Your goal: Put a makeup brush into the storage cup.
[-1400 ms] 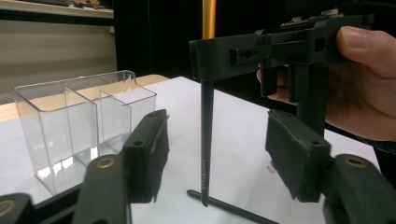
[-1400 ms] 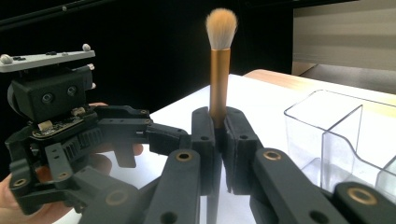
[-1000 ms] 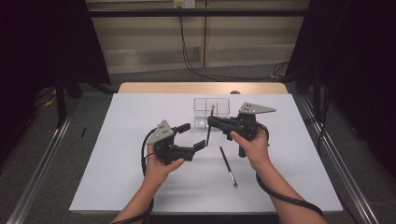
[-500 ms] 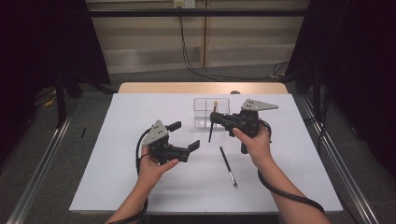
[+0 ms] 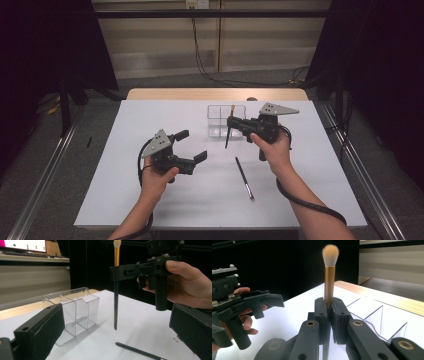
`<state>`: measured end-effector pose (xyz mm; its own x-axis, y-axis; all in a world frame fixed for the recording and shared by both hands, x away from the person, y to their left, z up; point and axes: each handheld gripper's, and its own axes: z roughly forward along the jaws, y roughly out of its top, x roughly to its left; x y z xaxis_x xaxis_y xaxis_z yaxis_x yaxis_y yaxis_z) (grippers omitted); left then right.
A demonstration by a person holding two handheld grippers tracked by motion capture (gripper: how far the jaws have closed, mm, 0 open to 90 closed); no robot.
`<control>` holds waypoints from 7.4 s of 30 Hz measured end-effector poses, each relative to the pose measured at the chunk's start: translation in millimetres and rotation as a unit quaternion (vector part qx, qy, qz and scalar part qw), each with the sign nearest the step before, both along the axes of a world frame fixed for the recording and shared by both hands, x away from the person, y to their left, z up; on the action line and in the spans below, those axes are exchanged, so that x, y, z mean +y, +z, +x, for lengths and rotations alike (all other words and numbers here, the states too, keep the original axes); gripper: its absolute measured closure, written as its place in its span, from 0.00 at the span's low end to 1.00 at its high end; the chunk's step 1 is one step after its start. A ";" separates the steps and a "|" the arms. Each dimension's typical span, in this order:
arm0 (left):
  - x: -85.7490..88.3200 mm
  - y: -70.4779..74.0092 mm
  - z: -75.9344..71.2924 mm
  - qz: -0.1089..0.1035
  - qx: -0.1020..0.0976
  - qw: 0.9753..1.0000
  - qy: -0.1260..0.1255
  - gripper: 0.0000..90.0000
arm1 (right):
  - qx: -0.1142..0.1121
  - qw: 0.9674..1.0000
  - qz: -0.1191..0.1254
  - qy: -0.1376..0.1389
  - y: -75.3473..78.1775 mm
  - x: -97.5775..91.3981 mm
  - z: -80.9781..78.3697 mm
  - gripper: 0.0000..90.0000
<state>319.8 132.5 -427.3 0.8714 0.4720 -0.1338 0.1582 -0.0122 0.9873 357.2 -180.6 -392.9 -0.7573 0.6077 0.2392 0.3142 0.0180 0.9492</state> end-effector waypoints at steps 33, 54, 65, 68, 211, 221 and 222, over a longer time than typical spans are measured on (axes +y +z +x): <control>59.2 -10.1 -8.6 0.054 -0.010 0.998 0.036 0.00 | -0.015 1.000 -0.001 -0.023 11.2 -12.1 14.0 0.93; 80.4 -11.8 -17.0 0.062 -0.013 0.997 0.051 0.00 | -0.022 0.999 -0.018 -0.041 18.6 -18.8 25.9 0.93; 88.6 -13.4 -22.0 0.069 -0.015 0.996 0.057 0.00 | -0.025 0.998 -0.023 -0.051 20.0 -22.4 31.8 0.93; 91.4 -13.6 -23.1 0.072 -0.015 0.996 0.058 0.00 | -0.023 0.998 -0.021 -0.057 19.6 -25.8 34.6 0.93; 115.6 -26.7 -38.2 0.080 -0.029 0.994 0.066 0.00 | -0.045 0.993 -0.067 -0.082 -18.5 -50.4 25.0 0.06; 114.2 -28.8 -37.4 0.075 -0.026 0.995 0.060 0.00 | -0.042 0.994 -0.069 -0.077 -25.1 -56.2 13.1 0.04; 113.6 -29.5 -37.2 0.075 -0.027 0.995 0.059 0.00 | -0.042 0.994 -0.069 -0.076 -25.7 -56.9 12.0 0.04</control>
<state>282.6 246.1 -456.8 0.8124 0.5830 -0.0091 0.1150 -0.1449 0.9827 369.2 -237.5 -418.6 -0.6686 0.7388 0.0845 0.2425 0.1092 0.9640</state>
